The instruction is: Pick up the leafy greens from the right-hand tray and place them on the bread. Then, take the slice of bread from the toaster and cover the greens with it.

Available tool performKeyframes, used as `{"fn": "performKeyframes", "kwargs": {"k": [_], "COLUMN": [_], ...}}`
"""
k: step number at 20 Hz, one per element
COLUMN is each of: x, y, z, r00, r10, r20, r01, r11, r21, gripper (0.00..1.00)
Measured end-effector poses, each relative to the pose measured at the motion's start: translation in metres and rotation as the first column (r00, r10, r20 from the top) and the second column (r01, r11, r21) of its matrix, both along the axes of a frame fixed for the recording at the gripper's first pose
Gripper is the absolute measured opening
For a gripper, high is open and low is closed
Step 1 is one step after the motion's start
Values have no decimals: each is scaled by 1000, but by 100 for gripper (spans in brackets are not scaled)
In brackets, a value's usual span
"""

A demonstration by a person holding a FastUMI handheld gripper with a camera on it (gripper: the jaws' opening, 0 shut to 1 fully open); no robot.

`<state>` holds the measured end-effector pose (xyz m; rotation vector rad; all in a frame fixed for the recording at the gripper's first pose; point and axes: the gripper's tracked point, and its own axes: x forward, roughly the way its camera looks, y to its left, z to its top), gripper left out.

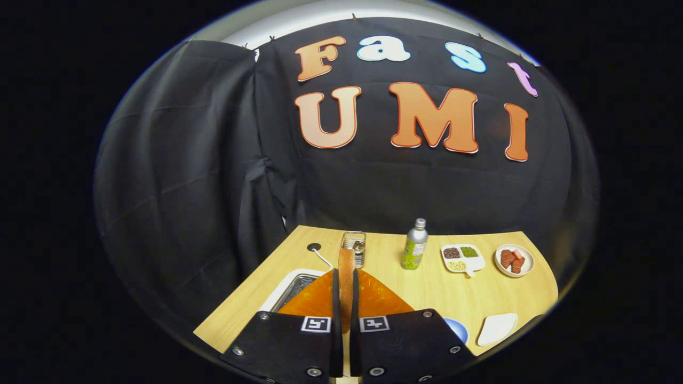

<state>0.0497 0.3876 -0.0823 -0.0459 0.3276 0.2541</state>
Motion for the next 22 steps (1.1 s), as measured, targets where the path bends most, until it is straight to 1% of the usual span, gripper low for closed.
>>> {"fn": "performKeyframes", "kwargs": {"k": [11, 22], "x": [-11, -22], "y": [-68, -109], "z": [-40, -96], "r00": [997, 982], "r10": [-33, 5], "r20": [-75, -190], "r01": [31, -9], "r11": [999, 1000], "r21": [-22, -18], "gripper": [5, 5]}}
